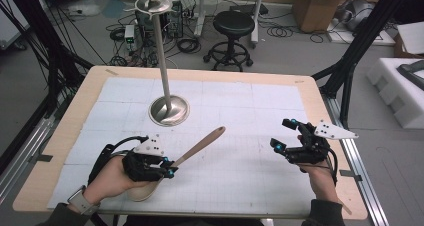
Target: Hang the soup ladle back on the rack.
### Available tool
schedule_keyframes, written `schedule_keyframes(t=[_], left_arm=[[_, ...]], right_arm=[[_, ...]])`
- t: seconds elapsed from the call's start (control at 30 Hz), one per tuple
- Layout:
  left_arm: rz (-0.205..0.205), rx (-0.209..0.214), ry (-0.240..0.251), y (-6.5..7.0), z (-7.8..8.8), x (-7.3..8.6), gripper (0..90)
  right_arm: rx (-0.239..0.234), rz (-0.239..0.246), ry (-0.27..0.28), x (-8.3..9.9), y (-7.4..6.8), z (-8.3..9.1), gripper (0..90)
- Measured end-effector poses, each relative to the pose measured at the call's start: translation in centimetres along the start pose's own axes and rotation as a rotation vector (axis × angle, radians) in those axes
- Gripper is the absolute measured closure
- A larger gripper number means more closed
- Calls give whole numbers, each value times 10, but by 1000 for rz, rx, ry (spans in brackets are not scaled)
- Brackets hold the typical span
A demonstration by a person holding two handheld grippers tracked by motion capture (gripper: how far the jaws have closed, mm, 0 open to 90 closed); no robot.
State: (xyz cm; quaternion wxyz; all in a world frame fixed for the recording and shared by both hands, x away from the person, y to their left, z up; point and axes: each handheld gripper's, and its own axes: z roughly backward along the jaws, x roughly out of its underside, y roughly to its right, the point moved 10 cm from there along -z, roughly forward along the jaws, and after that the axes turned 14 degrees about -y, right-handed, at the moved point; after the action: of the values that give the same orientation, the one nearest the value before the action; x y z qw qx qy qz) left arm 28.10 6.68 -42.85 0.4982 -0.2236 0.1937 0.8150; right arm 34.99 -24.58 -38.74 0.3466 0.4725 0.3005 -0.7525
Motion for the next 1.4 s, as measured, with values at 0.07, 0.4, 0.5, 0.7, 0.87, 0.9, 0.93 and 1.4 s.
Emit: schedule_keyframes(t=[0.07,0.4,0.5,0.7,0.87,0.9,0.93,1.4], left_arm=[[8,-9,24,-2,2,-1,777],[21,-46,182,-10,14,-7,777],[44,-58,240,-15,23,-11,777],[61,-116,322,-26,36,-16,777],[66,-136,372,-31,43,-18,777],[66,-135,376,-32,45,-17,777],[71,-143,390,-34,48,-17,777],[141,-221,497,-62,80,-6,777]], right_arm=[[2,-4,-1,0,0,0,92],[1,-2,-1,0,0,0,92],[2,-2,0,0,1,0,92],[2,-6,-4,1,1,-1,92],[0,-2,-8,1,1,-1,92],[0,-3,-7,1,1,-1,92],[1,-2,-6,1,1,-1,92],[1,-1,-13,1,0,-3,92]])
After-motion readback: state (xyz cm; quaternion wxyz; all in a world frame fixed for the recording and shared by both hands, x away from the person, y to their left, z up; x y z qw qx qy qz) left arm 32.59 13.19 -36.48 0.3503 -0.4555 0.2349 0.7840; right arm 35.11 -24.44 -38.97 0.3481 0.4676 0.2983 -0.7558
